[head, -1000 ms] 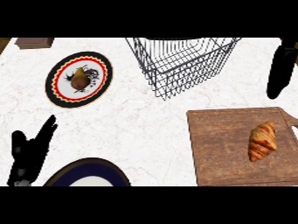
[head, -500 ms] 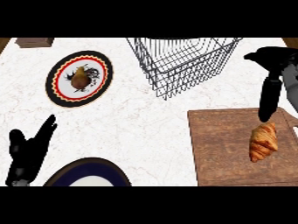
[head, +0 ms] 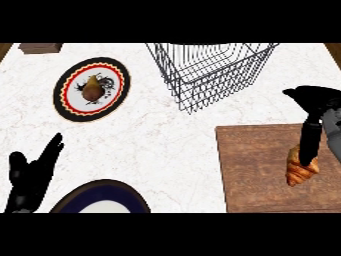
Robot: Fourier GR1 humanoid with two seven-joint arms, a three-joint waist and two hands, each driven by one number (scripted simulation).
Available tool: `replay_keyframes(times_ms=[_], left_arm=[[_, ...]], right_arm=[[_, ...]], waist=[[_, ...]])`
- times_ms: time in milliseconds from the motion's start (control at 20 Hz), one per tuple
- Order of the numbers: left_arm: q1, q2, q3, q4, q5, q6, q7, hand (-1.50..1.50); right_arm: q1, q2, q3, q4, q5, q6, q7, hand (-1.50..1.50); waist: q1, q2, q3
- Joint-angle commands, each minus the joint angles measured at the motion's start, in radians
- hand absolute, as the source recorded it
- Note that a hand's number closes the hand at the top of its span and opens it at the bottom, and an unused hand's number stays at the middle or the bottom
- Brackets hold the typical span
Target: Pick the croissant from the cutting board and place it in the basket
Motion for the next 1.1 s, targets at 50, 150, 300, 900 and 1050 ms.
replay_keyframes(times_ms=[50,150,300,900,1050], left_arm=[[0.056,-0.060,-0.059,0.030,-0.028,0.019,0.046,0.00],[0.032,-0.028,-0.007,0.067,0.018,-0.038,0.031,0.00],[0.027,-0.040,-0.008,0.118,0.012,-0.058,0.000,0.00],[0.031,-0.055,-0.009,0.091,-0.012,-0.077,0.003,0.00],[0.012,-0.110,-0.037,0.084,-0.053,-0.008,0.036,0.00]], right_arm=[[0.033,0.010,-0.029,-0.019,0.032,-0.003,0.068,-1.50],[0.075,0.028,-0.023,-0.032,0.068,-0.038,0.058,-1.50],[0.120,0.000,-0.038,-0.064,0.099,-0.044,0.021,-1.50],[0.173,0.061,-0.057,0.016,0.242,-0.083,-0.079,-1.50],[0.227,0.082,-0.027,-0.011,0.264,-0.070,-0.047,-1.50]], waist=[[0.013,0.011,-0.013],[0.011,0.012,-0.013],[0.005,0.013,-0.014],[0.023,0.017,-0.013],[0.015,0.015,-0.013]])
